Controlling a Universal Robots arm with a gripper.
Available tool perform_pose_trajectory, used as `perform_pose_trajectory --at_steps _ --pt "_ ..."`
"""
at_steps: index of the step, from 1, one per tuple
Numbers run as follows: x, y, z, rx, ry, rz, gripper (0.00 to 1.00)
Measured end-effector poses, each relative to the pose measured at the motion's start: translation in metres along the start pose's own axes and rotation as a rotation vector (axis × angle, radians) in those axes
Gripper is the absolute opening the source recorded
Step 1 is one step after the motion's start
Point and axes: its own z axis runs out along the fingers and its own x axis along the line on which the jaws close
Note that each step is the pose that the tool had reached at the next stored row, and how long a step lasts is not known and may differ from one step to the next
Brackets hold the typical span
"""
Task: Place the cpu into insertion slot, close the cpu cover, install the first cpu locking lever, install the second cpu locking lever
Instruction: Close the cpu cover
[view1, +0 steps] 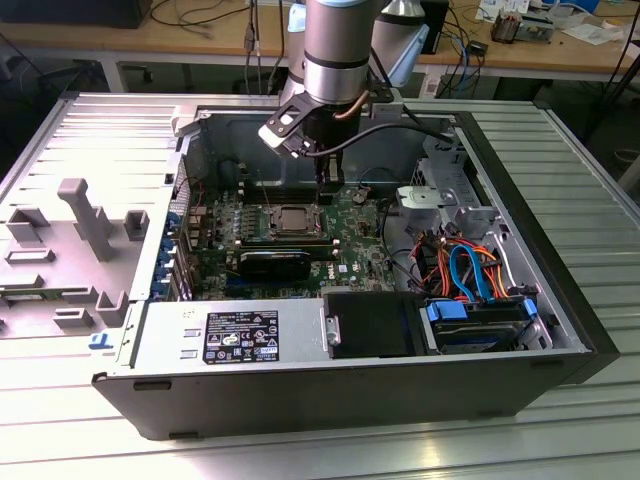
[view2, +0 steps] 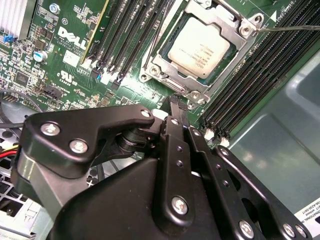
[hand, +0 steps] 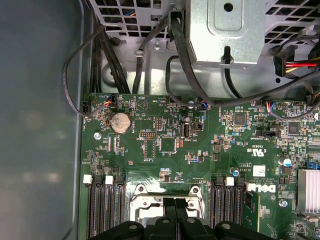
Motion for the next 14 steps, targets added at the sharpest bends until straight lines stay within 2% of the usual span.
perform_pose_trajectory --at_steps 9,14 --pt "0.0 -0.0001 0.0001 0.0 0.0 0.0 0.11" --pt "-0.0041 -0.0099 0.0029 -0.0003 0.0017 -0.005 0.11"
